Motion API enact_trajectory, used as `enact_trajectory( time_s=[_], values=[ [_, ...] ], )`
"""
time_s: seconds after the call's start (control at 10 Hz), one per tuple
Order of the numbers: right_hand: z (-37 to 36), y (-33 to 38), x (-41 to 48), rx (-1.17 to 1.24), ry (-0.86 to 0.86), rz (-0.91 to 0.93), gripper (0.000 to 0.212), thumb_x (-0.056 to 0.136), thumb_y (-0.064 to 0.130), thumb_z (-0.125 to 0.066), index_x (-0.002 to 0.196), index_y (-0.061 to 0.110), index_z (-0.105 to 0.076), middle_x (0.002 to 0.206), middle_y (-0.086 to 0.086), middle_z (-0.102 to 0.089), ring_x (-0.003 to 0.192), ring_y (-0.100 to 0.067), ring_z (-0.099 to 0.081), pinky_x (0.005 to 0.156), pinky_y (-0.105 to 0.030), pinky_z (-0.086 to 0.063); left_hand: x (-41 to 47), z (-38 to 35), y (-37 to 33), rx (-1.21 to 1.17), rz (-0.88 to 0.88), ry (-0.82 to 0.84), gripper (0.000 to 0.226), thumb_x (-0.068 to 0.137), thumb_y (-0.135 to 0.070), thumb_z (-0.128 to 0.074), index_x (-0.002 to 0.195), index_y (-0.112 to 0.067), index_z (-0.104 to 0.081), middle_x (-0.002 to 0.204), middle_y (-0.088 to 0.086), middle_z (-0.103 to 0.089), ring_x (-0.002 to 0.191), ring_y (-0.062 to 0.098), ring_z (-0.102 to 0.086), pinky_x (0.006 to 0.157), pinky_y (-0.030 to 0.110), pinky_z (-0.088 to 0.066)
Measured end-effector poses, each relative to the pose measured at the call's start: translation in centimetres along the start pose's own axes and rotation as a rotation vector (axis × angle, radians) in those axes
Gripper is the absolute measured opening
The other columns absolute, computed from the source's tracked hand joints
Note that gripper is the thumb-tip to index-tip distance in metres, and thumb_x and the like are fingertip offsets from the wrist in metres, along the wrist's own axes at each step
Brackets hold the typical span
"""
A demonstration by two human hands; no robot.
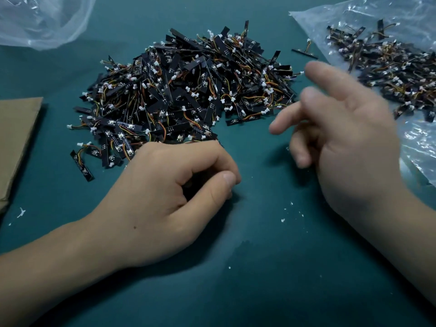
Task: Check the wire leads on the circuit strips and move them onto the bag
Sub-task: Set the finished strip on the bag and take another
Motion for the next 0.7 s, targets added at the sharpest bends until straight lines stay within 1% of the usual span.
enact_trajectory(
  time_s=[0.1,0.2,0.3,0.4,0.5,0.6,0.7],
  values=[
    [-1.1,0.0,-1.1,-0.192,0.218,0.076,0.022,0.099,0.016,-0.057,0.116,0.017,-0.071,0.065,-0.003,-0.071,0.04,-0.004,-0.05,0.045,-0.011,-0.038,-0.1,-0.3,0.2,0.239,0.0,-0.048,0.013,0.091,-0.028,-0.058,0.099,-0.027,-0.069,0.112,-0.013,-0.068,0.111,0.016,-0.061,0.096,0.043,-0.043],
    [-1.4,0.0,-1.7,-0.366,0.37,0.107,0.016,0.098,0.015,-0.06,0.097,0.021,-0.075,0.063,0.0,-0.07,0.047,-0.003,-0.058,0.053,-0.006,-0.039,-0.3,-0.7,0.6,0.485,0.196,0.025,0.039,0.088,-0.05,-0.047,0.124,-0.038,-0.056,0.152,-0.01,-0.043,0.146,0.023,-0.03,0.109,0.048,-0.021],
    [-1.5,0.0,-1.9,-0.438,0.413,0.117,0.016,0.098,0.017,-0.06,0.096,0.024,-0.075,0.064,0.004,-0.07,0.053,-0.004,-0.062,0.056,-0.005,-0.04,-0.4,-0.8,0.9,0.493,0.195,0.091,0.047,0.089,-0.051,-0.043,0.132,-0.037,-0.051,0.155,-0.008,-0.041,0.147,0.024,-0.03,0.111,0.047,-0.022],
    [-1.5,0.1,-1.9,-0.434,0.416,0.121,0.016,0.097,0.016,-0.061,0.095,0.024,-0.075,0.063,0.005,-0.07,0.052,-0.004,-0.062,0.056,-0.005,-0.039,-0.3,-0.7,0.7,0.479,0.122,0.02,0.036,0.09,-0.031,-0.054,0.125,-0.036,-0.058,0.134,-0.017,-0.057,0.135,0.02,-0.045,0.105,0.042,-0.025],
    [-1.5,0.1,-1.9,-0.444,0.419,0.132,0.017,0.098,0.016,-0.061,0.095,0.024,-0.075,0.064,0.005,-0.07,0.052,-0.003,-0.061,0.055,-0.004,-0.039,0.2,-0.4,0.9,0.454,0.08,-0.093,0.03,0.085,-0.015,-0.063,0.108,-0.033,-0.07,0.105,-0.019,-0.067,0.113,0.016,-0.056,0.098,0.035,-0.023],
    [-1.5,0.1,-2.0,-0.471,0.421,0.133,0.015,0.098,0.017,-0.062,0.096,0.024,-0.074,0.064,0.006,-0.07,0.054,-0.002,-0.063,0.056,-0.004,-0.039,0.8,-0.2,1.1,0.447,-0.025,-0.097,0.018,0.087,-0.006,-0.07,0.096,-0.021,-0.074,0.094,-0.008,-0.071,0.096,0.014,-0.053,0.1,0.006,-0.014],
    [-1.5,0.2,-2.0,-0.5,0.427,0.145,0.009,0.096,0.026,-0.065,0.099,0.027,-0.073,0.065,0.004,-0.07,0.051,-0.008,-0.058,0.055,-0.01,-0.04,0.9,0.5,1.0,0.365,0.029,-0.021,0.013,0.089,-0.013,-0.066,0.098,-0.02,-0.073,0.097,-0.006,-0.07,0.097,0.016,-0.056,0.098,0.004,-0.017]
  ],
)
Point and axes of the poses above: each hand's wrist, its own x-axis towards the middle knuckle, its own z-axis out of the back of the hand, y = z × x, the point moved 2 cm from there along x, towards the middle knuckle
